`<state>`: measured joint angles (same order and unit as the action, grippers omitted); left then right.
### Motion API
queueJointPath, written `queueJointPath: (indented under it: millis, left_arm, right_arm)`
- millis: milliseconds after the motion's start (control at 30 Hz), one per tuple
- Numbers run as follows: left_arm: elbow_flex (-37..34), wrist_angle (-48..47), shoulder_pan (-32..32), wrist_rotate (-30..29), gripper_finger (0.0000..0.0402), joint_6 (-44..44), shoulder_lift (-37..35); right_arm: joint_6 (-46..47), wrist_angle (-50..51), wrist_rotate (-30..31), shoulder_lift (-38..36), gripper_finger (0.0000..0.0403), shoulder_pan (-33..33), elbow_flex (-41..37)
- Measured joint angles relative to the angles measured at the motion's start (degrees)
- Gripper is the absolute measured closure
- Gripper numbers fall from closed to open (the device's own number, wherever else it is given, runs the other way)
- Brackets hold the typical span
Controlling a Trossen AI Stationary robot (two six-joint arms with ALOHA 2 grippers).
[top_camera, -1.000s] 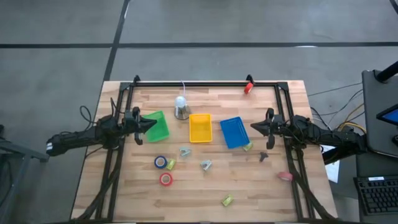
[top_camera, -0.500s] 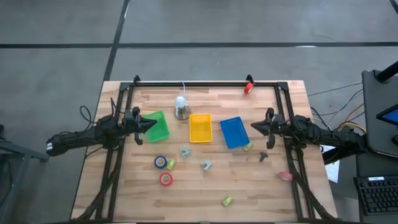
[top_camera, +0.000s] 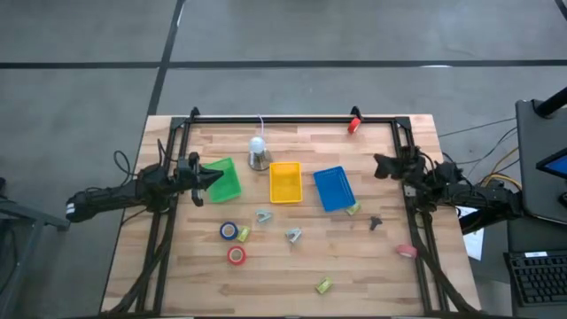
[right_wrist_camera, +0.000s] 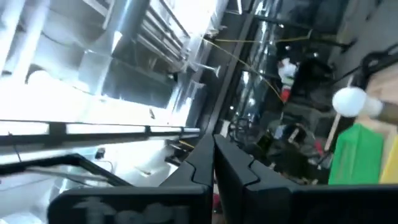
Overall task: Pick and place Stapler, Stapler remover, tape
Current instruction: Put the black staple remover into the blue basket
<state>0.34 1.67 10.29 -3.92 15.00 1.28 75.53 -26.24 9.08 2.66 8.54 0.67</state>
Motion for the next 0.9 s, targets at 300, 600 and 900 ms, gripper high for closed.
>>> queueJointPath:
  millis: [300, 600, 900]
  left_arm:
    - [0.0, 0.0, 0.0, 0.0, 0.0383, 0.0, 0.0]
    - [0.0, 0.0, 0.0, 0.0, 0.0383, 0.0, 0.0]
    - [0.0, 0.0, 0.0, 0.0, 0.0383, 0.0, 0.0]
  right_arm:
    - [2.9, 8.8, -15.8, 6.5, 0.0360, -0.1, 3.7]
    - [-6.3, 56.0, -18.2, 19.6, 0.0226, 0.0, 22.3]
    - [5.0, 79.0, -24.6, 25.3, 0.0163, -0.5, 28.4]
